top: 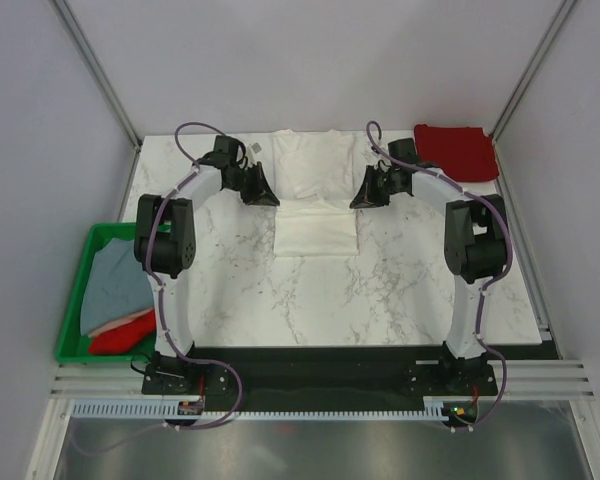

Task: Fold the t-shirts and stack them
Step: Fold the tshirt

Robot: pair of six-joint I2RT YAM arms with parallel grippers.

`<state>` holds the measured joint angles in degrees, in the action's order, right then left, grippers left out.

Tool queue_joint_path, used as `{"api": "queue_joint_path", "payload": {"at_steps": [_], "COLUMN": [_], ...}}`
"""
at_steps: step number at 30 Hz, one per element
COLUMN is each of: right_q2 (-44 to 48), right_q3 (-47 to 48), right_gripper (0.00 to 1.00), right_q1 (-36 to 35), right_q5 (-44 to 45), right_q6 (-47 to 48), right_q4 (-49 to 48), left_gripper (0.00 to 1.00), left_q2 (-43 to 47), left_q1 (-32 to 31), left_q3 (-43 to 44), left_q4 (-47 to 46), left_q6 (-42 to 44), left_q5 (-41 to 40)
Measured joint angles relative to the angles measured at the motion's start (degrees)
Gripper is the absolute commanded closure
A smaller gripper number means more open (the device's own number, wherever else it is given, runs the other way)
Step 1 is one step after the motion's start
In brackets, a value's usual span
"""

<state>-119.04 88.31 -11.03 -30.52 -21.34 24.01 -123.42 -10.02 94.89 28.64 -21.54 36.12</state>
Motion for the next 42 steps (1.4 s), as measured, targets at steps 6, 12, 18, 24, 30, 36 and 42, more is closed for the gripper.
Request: {"api": "queue_joint_path", "payload": {"at_steps": [6, 12, 18, 24, 30, 36, 42], "right_q2": [-2.69, -4.11, -3.34, 9.18, 16.06, 15.98, 15.89], "right_q3": [2.97, 3.78, 3.52, -7.69, -21.05, -32.37, -34.62], "right_gripper": [0.99, 0.65, 0.46, 0.45, 0.45, 0.45, 0.44], "right_q1": [0.0, 0.0, 0.39, 2.67, 3.43, 4.26, 4.52], "right_q5": [0.7, 1.09, 2.99, 0.87, -5.18, -8.92, -10.56], "right_q6": [0.52, 0.83, 1.84, 0.5, -3.87, -8.22, -11.13], "right_q4": [-0.09, -0.5, -1.36, -2.82, -7.17, -8.0, -11.08], "left_gripper": [0.98, 0.69, 0.37, 0.39, 0.42, 0.43, 0.44], "left_q2": [-2.25, -3.54, -2.27, 11.13, 15.54, 14.19, 13.44], "left_q1": [0.0, -0.02, 0.17, 1.79, 3.08, 2.8, 2.78], "left_q3": [1.75, 3.02, 2.38, -12.07, -24.96, -29.83, -29.83], "left_q4": [0.0, -0.04, 0.72, 2.27, -0.76, -1.38, -4.24], "left_q6": [0.57, 1.49, 2.8, 1.57, -2.73, -5.9, -7.67], "left_q5": [-0.2, -2.21, -7.67, -6.73, 2.08, 6.56, 7.91]}}
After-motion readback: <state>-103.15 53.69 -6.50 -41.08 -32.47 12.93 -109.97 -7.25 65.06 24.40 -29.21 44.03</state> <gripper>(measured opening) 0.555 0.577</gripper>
